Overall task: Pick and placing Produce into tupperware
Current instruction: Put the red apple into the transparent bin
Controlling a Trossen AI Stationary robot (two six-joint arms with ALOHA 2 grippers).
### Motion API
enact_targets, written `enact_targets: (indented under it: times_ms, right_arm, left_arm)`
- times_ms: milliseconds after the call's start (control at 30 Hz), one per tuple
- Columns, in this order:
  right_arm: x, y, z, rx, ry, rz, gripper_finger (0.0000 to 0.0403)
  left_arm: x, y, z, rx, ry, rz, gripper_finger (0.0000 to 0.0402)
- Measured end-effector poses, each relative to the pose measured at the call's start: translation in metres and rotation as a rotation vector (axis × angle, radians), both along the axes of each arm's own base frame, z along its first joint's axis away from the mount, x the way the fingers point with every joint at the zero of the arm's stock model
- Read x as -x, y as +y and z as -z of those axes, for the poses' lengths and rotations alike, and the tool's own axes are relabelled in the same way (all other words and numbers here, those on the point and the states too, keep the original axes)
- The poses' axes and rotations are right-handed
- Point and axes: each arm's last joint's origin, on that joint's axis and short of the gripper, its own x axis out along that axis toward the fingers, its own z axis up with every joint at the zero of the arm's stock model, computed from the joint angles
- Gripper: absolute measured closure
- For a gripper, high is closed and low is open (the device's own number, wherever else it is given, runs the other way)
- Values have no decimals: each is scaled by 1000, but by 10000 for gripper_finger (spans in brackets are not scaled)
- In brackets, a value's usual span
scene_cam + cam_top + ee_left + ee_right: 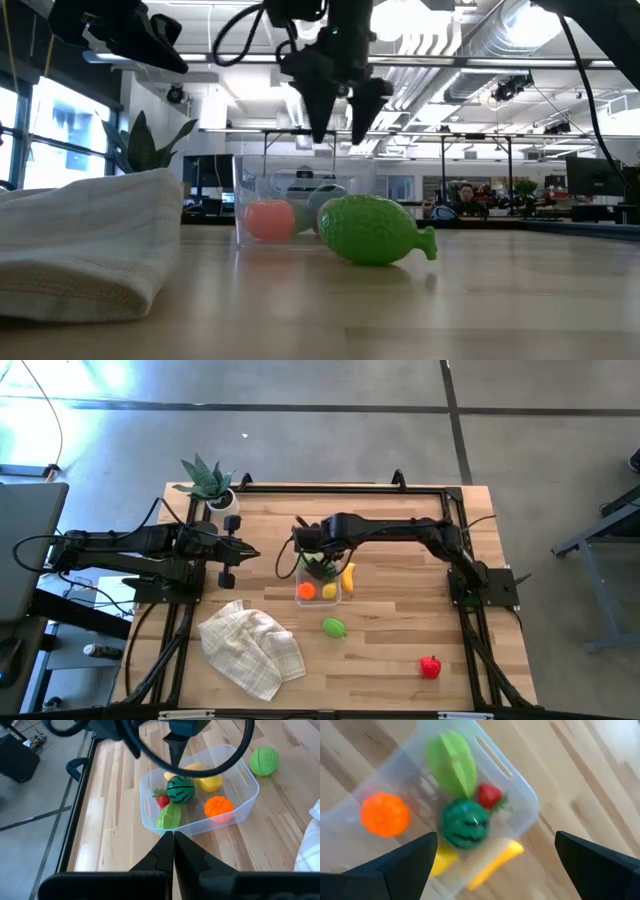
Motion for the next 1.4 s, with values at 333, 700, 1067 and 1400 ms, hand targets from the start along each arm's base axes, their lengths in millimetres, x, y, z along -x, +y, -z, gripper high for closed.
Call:
enact_targets:
  times_ms: [333,700,1067,1400]
  right_arm:
    - [18,22,-22,129,95,167,8]
    - [42,54,-57,258,-50,218,8]
    - [127,87,-51,53,-44,625,9]
    - [194,139,-34,-49,-45,874,9]
  left_arm:
    - [0,0,0,0,0,0,399]
    - [0,0,0,0,-1,0,399]
    - [0,0,0,0,-1,0,399]
    - [0,0,0,0,0,0,399]
